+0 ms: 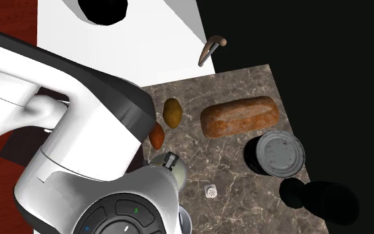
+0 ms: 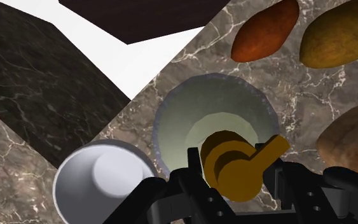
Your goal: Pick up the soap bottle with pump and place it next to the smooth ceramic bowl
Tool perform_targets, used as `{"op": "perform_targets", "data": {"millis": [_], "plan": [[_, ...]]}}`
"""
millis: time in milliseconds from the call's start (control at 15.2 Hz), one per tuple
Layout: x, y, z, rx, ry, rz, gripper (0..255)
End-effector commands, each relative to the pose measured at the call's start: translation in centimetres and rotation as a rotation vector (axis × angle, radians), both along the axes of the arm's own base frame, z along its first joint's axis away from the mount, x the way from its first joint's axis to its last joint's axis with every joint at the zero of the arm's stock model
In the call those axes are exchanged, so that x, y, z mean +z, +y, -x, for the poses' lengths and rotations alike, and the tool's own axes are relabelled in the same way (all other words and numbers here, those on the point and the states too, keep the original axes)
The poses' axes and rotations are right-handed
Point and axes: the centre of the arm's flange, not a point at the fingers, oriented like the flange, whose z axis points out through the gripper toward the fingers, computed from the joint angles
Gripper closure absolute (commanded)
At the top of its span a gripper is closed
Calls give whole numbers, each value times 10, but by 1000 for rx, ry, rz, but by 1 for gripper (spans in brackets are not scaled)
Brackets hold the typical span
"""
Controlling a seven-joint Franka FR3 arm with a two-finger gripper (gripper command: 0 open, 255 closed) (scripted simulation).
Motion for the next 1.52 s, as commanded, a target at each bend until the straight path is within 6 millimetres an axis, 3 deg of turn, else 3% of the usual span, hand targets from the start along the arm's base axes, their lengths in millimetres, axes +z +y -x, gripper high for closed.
{"op": "perform_targets", "data": {"millis": [0, 594, 1122, 1188, 1452], "plan": [[-10, 0, 0, 0, -1, 0, 255], [-60, 0, 0, 0, -1, 0, 255], [-60, 0, 0, 0, -1, 0, 255], [-60, 0, 0, 0, -1, 0, 0], [-60, 0, 0, 0, -1, 0, 0]]}}
